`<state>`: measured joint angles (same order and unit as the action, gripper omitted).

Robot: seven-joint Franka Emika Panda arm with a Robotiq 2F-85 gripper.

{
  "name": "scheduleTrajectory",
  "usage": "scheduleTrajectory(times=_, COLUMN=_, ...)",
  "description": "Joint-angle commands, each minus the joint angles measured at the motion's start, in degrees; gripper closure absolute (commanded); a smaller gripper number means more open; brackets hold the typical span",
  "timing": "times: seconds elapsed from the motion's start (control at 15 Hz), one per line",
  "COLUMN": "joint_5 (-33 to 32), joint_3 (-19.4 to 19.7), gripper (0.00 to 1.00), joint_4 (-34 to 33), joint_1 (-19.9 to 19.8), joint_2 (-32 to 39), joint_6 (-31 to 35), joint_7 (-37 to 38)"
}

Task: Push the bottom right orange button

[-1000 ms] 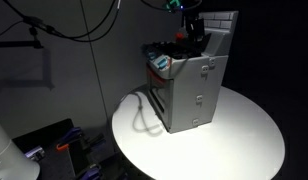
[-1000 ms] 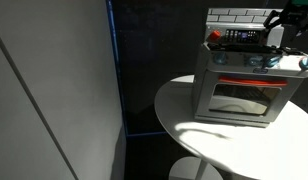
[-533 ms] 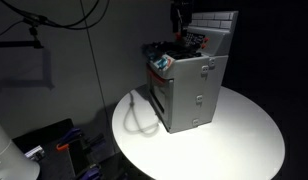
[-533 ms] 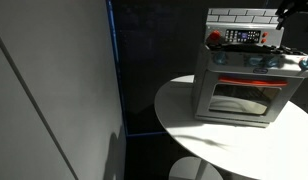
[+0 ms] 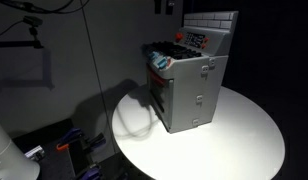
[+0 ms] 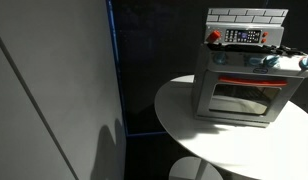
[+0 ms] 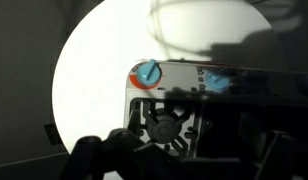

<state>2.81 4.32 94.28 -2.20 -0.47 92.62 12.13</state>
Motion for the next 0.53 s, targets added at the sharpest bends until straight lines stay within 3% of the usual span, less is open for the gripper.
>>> scheduleTrajectory(times=0.0, joint_5=-0.60, joint_3=-0.66, gripper=0.00, joint_4=-0.61, joint_1=-0.22, joint_2=-4.02, joint_6=-4.14, joint_7=-2.01)
scheduleTrajectory(times=0.47, joint_5=-0.57, joint_3=-1.45, gripper=0.00, joint_4=-0.55, joint_1=-0.23, joint_2=-10.11, joint_6=-10.12, joint_7=-2.66)
